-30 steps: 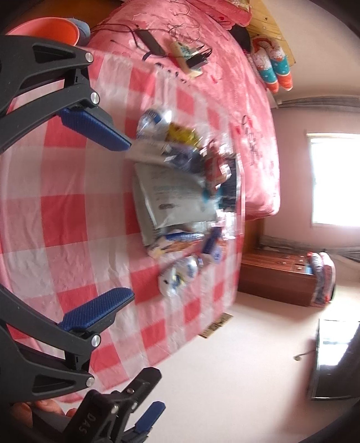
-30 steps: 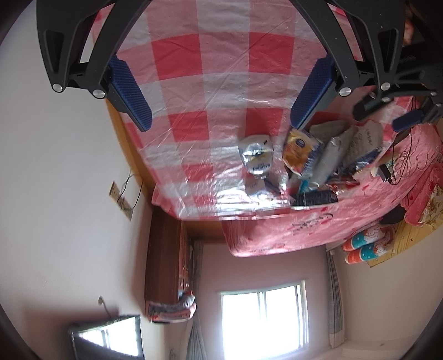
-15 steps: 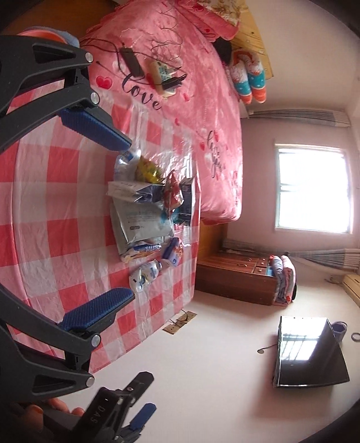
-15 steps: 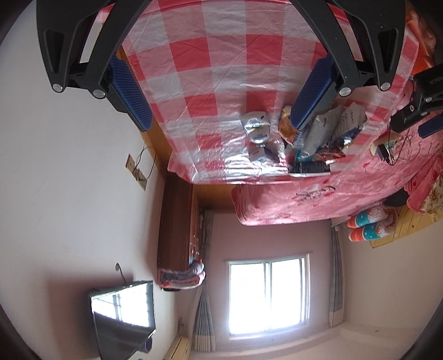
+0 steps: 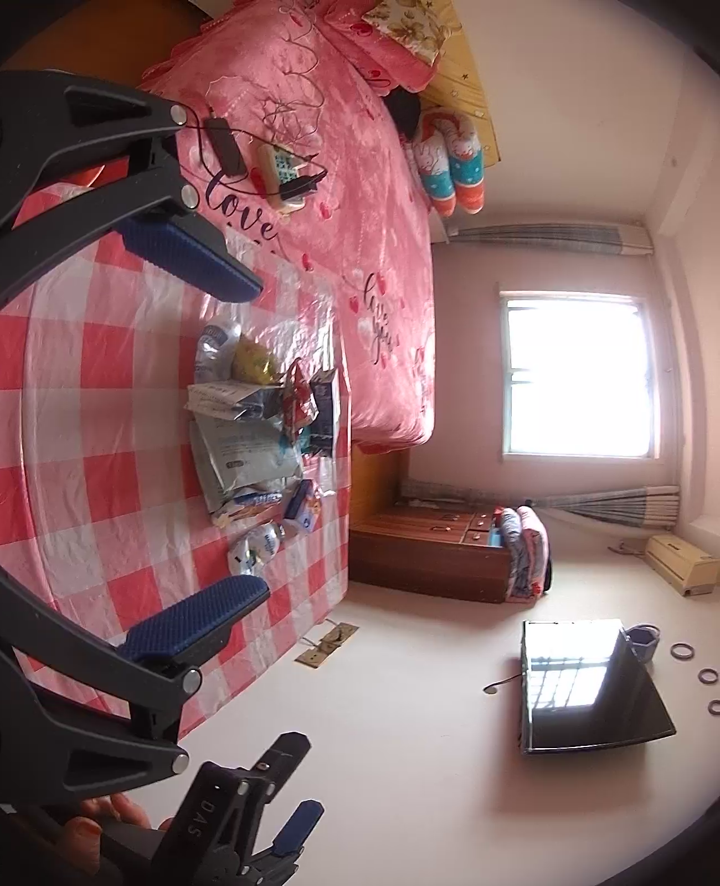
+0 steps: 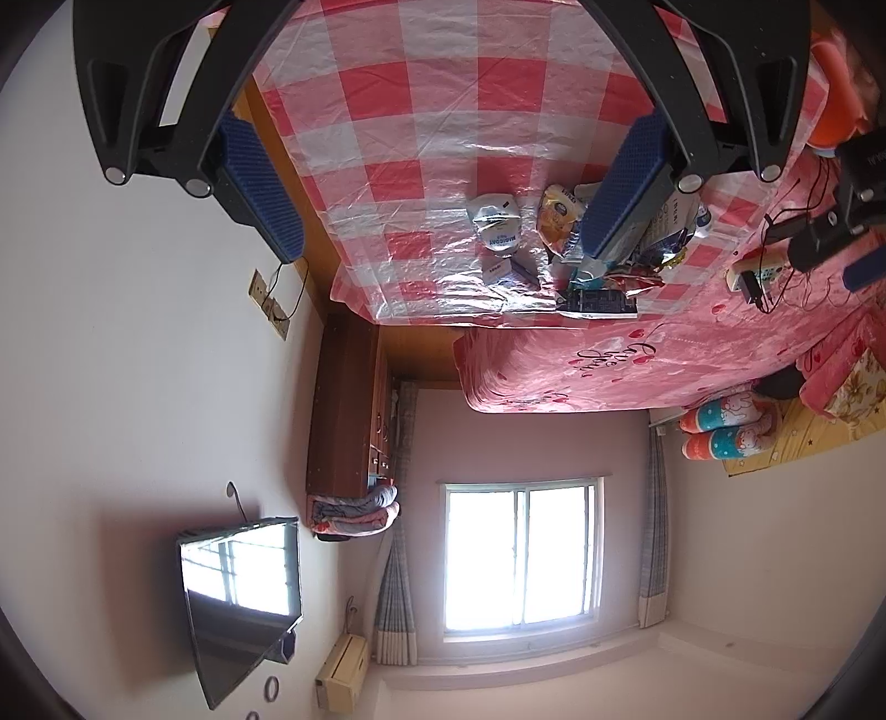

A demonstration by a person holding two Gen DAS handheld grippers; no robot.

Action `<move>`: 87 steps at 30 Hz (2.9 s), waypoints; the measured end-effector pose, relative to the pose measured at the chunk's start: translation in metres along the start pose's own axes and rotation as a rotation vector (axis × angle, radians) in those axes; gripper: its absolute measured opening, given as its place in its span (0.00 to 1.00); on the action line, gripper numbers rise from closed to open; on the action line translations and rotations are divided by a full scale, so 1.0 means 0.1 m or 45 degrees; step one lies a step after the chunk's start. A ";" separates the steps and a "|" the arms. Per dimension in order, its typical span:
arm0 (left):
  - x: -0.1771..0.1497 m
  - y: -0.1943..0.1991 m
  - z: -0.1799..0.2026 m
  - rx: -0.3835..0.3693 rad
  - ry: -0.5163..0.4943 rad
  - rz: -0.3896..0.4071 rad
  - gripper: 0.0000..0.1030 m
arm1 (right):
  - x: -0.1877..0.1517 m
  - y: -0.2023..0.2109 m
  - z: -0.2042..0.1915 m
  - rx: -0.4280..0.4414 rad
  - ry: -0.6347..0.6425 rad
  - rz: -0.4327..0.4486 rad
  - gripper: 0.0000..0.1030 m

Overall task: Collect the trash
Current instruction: 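Move both tools toward the cluttered checked table, then grasp the blue-white milk carton with the left tool while the right grasps the MAGICDAY bottle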

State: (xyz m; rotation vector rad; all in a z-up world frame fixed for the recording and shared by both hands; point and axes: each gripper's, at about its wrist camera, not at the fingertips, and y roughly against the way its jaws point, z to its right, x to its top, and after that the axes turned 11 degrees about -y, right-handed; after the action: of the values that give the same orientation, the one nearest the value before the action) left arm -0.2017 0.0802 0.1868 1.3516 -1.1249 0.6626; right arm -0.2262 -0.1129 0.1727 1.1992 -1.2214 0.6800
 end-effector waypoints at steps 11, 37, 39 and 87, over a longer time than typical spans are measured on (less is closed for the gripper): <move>-0.10 0.05 -0.19 0.100 0.043 0.042 0.96 | -0.08 0.00 0.00 0.023 0.008 0.005 0.96; -0.38 -0.17 -0.25 -0.037 0.072 0.146 0.96 | -0.31 -0.22 0.26 -0.031 -0.083 -0.023 0.96; -0.39 -0.23 -0.23 -0.054 0.059 0.120 0.96 | -0.34 -0.28 0.28 -0.041 -0.089 -0.045 0.96; -0.42 -2.33 -0.39 -0.122 0.040 -0.477 0.45 | -0.51 -2.94 -0.11 0.301 -0.192 -0.767 0.75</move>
State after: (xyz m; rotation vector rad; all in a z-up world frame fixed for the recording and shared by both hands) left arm 0.0012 0.0887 0.0585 1.4153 -0.8356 0.3510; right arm 0.0293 -0.1783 0.0323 1.7399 -0.8403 0.2877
